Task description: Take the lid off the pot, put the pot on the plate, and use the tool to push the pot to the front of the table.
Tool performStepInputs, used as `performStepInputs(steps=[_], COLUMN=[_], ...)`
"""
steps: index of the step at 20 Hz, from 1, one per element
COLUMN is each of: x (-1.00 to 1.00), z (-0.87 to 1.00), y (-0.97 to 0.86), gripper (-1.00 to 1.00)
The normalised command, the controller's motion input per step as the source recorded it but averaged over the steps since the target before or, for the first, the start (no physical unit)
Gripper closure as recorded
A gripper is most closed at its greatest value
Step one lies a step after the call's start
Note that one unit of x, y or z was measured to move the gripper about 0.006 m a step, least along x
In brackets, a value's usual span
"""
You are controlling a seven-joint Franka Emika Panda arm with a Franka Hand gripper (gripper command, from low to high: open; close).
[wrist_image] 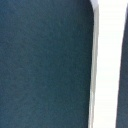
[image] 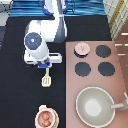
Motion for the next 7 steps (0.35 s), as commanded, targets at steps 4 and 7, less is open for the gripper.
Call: performStepInputs(steps=[4,7], x=[-0.05,0.15], z=[1.0,0.87], y=[0.0,-0.11], gripper=[-1.0,-1.0])
